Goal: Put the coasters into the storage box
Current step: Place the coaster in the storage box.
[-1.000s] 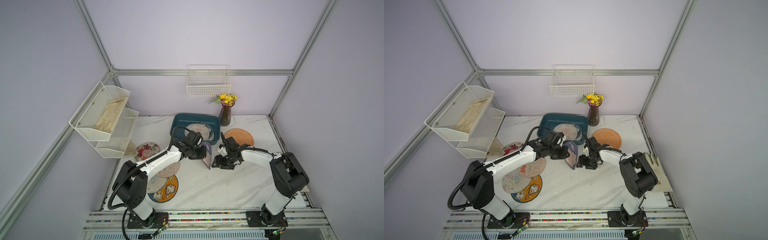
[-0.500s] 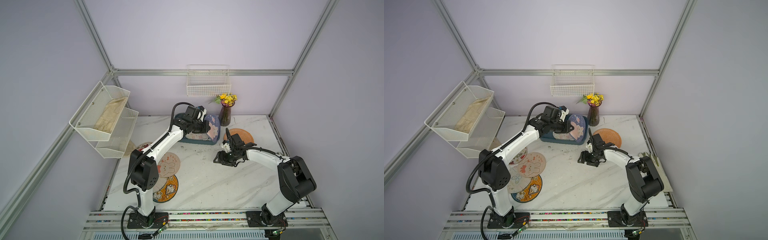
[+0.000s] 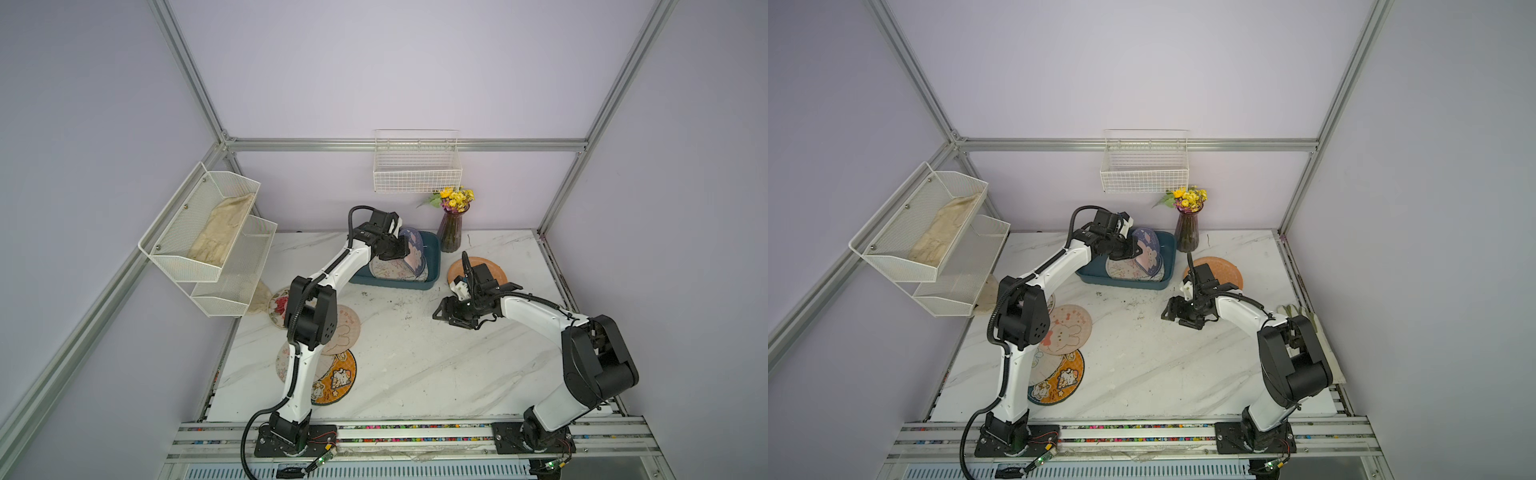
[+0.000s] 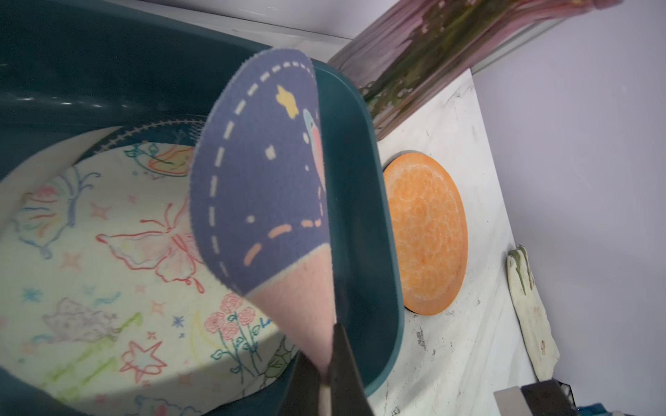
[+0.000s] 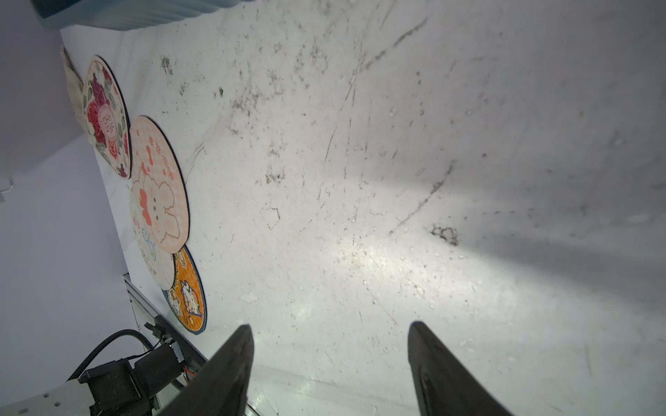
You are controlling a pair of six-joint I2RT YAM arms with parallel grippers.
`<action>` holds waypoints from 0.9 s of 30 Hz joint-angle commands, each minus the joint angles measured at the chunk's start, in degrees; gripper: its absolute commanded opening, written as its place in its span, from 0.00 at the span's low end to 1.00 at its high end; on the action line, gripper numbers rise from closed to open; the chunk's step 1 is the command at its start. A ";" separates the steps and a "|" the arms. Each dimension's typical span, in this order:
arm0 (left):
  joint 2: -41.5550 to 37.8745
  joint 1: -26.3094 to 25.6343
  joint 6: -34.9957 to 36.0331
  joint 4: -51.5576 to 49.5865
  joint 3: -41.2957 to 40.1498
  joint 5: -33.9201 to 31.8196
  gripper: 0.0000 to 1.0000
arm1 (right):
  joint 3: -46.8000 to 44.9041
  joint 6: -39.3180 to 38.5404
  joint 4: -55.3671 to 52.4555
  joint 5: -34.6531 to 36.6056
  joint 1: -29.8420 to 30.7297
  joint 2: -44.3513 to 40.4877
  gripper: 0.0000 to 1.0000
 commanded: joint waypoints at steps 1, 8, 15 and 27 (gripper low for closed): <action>-1.74 2.05 0.28 1.66 -1.07 -2.63 0.00 | 0.43 -0.20 -1.35 -0.83 -0.96 -1.02 0.70; -2.89 4.11 0.58 -1.29 -6.23 -8.49 0.18 | 2.41 -0.74 -1.66 -1.27 -1.72 0.42 0.70; -4.82 4.68 1.12 -4.03 -8.69 -13.67 0.52 | 3.75 -1.09 -2.05 -1.19 -1.95 1.15 0.70; -10.41 4.95 1.38 -3.70 -12.14 -13.36 0.71 | 8.51 -2.72 -4.29 3.05 -3.84 2.73 0.70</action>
